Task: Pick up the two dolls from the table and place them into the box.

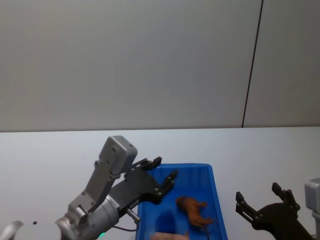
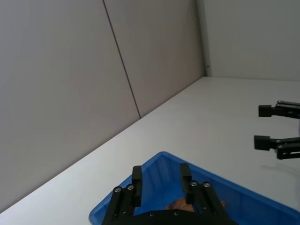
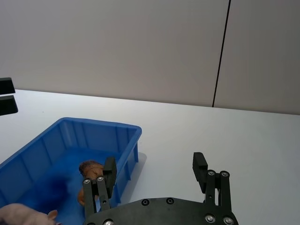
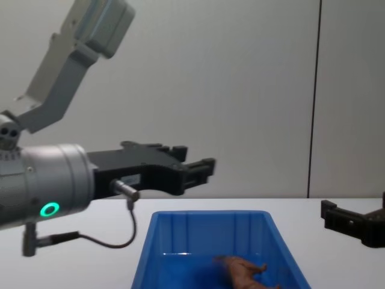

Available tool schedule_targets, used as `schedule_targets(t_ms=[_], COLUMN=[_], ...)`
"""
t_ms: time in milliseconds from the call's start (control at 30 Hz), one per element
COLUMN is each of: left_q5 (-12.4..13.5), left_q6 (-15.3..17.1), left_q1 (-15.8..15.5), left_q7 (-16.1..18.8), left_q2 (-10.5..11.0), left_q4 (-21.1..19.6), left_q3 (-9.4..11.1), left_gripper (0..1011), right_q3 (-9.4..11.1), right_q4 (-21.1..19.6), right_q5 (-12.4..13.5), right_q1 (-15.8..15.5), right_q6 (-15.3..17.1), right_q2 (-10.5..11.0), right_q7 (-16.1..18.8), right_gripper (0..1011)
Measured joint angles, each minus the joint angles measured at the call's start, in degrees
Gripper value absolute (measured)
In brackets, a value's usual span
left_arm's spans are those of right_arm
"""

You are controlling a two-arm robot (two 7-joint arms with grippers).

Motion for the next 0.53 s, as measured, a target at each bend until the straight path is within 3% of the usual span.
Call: schedule_targets(t_ms=[333, 533], left_q5=[-0.49, -0.61], left_q6=[-0.56, -0.71], left_q1=[-1.49, -1.94], left_q7=[-3.32, -4.30], left_q2=[-1.89, -2.46], left_q4=[1.11, 1.41], left_q3=[0.88, 1.13], left_gripper=[803, 954], right_q3=[0.00, 0.00], right_q4=[0.00, 0.00], right_q5=[0.00, 0.00], right_q1=[0.00, 0.00], right_q6=[0.00, 0.00], right_q2=[0.00, 0.00], right_q7=[0.00, 0.00], right_gripper=[1001, 1001])
